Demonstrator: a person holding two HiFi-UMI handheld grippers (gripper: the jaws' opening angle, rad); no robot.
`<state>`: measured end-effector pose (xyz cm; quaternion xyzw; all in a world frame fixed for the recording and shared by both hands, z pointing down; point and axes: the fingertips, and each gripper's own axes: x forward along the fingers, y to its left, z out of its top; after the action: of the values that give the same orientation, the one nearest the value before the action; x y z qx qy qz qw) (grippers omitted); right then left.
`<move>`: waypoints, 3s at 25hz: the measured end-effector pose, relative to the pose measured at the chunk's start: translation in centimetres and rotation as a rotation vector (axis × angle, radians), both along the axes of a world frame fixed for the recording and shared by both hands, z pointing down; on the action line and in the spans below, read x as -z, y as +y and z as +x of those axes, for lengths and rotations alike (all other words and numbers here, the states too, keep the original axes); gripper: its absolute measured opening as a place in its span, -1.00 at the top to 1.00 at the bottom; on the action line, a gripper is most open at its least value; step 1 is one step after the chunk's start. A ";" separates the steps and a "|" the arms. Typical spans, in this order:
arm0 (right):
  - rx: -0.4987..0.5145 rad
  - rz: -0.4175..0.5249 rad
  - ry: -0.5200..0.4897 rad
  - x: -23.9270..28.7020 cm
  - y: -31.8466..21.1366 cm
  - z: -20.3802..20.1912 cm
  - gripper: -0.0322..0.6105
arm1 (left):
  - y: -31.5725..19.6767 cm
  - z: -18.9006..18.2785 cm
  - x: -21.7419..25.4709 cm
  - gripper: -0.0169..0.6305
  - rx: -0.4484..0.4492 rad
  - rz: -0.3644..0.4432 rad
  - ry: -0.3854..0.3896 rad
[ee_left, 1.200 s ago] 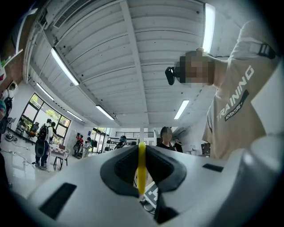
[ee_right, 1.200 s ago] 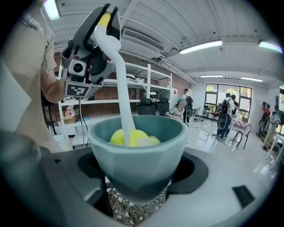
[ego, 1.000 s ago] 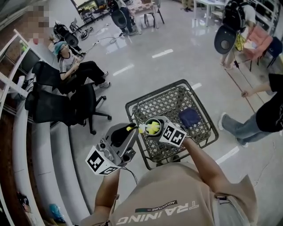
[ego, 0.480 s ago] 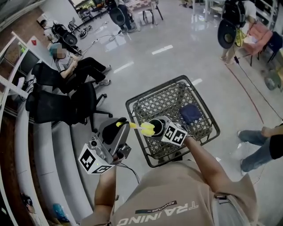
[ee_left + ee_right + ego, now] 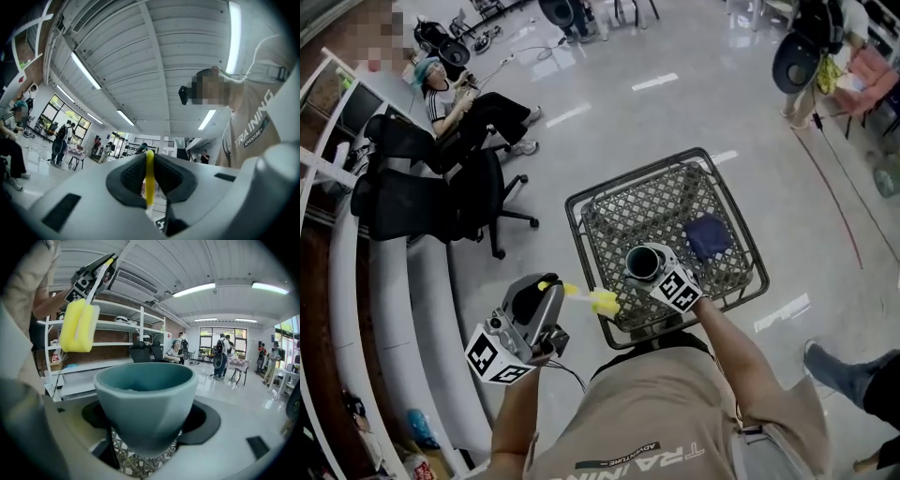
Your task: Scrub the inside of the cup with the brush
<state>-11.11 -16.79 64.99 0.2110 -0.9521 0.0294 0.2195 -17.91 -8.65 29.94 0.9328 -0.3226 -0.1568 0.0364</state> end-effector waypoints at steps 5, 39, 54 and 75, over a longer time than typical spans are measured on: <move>-0.010 -0.047 0.023 -5.3 -1.5 0.8 -0.33 | -1.0 0.5 -3.0 0.79 0.083 -0.091 0.015; -0.024 -0.098 0.176 -18.7 -4.7 0.4 -0.33 | -4.8 0.5 -9.9 0.79 0.199 -0.231 -0.001; 0.039 -0.192 0.217 -17.8 -0.9 4.2 -0.33 | -3.6 -0.3 -8.8 0.79 0.187 -0.171 -0.017; -0.064 0.120 -0.299 15.5 1.1 7.0 0.84 | -2.2 -2.6 -7.4 0.79 0.144 -0.040 0.050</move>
<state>-4.07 -15.71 49.50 0.2471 -0.9670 0.0105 0.0610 -20.47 -10.81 37.34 0.9021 -0.3907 -0.1758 0.0519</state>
